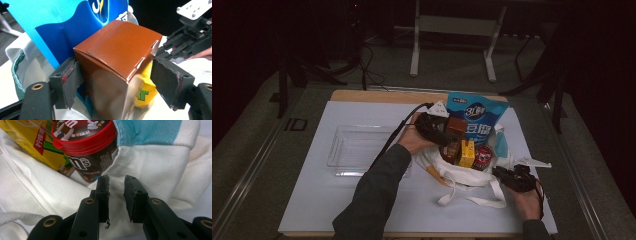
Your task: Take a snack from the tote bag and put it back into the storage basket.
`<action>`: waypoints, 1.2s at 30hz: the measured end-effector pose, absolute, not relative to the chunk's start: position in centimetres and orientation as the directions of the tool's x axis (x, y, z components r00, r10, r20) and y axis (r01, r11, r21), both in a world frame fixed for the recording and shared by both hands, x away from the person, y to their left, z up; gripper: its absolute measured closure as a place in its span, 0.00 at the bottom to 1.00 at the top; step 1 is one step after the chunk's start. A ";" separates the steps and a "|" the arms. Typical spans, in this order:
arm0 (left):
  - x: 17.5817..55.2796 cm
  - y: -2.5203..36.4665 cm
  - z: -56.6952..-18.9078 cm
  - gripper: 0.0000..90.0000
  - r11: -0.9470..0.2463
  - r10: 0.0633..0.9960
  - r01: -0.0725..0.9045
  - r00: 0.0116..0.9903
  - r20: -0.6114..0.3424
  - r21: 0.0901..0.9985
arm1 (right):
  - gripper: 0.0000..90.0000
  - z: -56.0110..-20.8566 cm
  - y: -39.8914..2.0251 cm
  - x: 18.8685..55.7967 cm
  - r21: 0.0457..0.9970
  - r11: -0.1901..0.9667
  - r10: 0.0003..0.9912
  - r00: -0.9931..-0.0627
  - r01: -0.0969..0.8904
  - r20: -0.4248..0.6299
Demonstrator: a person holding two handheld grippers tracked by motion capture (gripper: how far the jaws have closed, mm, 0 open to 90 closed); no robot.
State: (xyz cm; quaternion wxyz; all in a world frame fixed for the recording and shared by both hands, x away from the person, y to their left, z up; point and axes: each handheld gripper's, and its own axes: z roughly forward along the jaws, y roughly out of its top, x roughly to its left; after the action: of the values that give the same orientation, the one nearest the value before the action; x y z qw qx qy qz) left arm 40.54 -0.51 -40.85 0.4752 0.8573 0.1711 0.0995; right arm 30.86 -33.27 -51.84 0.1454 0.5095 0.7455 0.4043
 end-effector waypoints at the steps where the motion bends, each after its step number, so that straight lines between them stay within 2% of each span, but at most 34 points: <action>1: 40.4 -0.5 -40.7 0.32 -0.498 0.387 0.192 0.922 0.019 0.846 | 0.82 -51.8 -33.3 30.9 0.751 0.154 0.877 -0.438 0.642 0.195; 6: 39.6 -0.6 -40.4 0.37 -0.514 0.408 0.195 0.912 0.038 0.836 | 0.82 -51.9 -33.3 30.9 0.751 0.158 0.877 -0.440 0.641 0.191; 11: 38.9 -0.5 -40.1 0.43 -0.508 0.368 0.176 0.929 0.028 0.843 | 0.82 -51.9 -33.3 30.9 0.750 0.155 0.877 -0.439 0.643 0.195; 18: 39.5 -0.8 -40.3 0.42 -0.505 0.304 0.141 0.952 0.023 0.851 | 0.82 -51.9 -33.3 30.9 0.751 0.152 0.876 -0.439 0.643 0.198; 25: 40.5 -1.2 -41.0 0.38 -0.448 0.285 0.171 0.958 -0.042 0.878 | 0.81 -52.0 -33.4 30.9 0.750 0.149 0.873 -0.442 0.644 0.205; 32: 40.6 -2.7 -41.4 0.34 -0.477 0.266 0.170 0.963 -0.043 0.862 | 0.81 -52.0 -33.5 30.9 0.752 0.148 0.872 -0.443 0.643 0.207; 36: 40.8 -3.0 -41.6 0.35 -0.485 0.260 0.173 0.964 -0.047 0.857 | 0.81 -52.0 -33.5 30.9 0.752 0.146 0.872 -0.443 0.643 0.209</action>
State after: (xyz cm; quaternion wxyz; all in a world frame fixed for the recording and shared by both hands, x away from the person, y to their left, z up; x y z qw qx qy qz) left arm 40.77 -3.00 -41.64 0.4915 0.8606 0.1257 0.0443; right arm 30.89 -33.50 -51.98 0.1396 0.5088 0.7440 0.4100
